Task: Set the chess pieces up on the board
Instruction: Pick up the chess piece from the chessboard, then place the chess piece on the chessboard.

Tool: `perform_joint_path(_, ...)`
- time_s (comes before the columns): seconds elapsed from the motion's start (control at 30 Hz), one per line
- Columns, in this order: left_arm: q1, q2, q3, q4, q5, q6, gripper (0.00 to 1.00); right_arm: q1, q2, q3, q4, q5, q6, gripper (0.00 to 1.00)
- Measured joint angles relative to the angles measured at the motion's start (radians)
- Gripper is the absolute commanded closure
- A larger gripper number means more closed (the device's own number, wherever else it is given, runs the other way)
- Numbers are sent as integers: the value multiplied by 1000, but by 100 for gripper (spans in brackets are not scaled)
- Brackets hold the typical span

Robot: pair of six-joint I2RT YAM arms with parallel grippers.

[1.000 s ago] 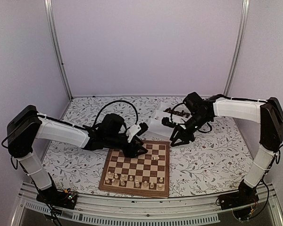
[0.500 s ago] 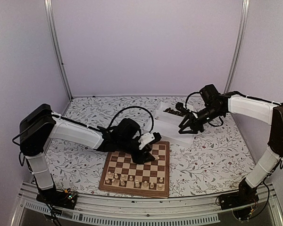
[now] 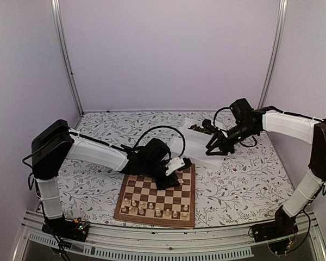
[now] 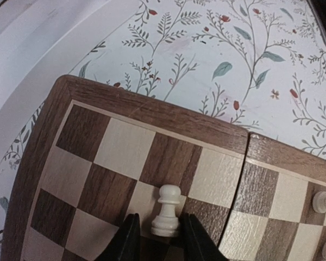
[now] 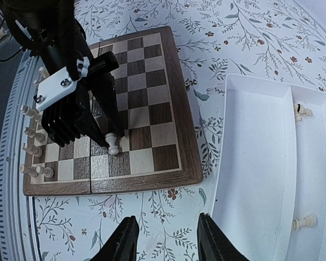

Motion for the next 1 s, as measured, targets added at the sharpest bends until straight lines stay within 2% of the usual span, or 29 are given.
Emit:
perform_joint_path(0.2,0,2,11,-24,-6,24,91,0,0,-6,2,0,0,61)
perform_joint_path(0.47,5,-3,6,-7,7,-13,94,-15,-3,34,11,-6,62,61)
perform_joint_path(0.6,21,-56,-43,97,26,-89,93,-37,-2,97,46,-60,153,60)
perform_joint_path(0.83,42,-170,-109,422,-5,-252,91,-45,87,218,89,-268,367,57)
perform_joint_path(1.0,42,-169,-109,523,-27,-301,91,-40,156,231,93,-388,470,55)
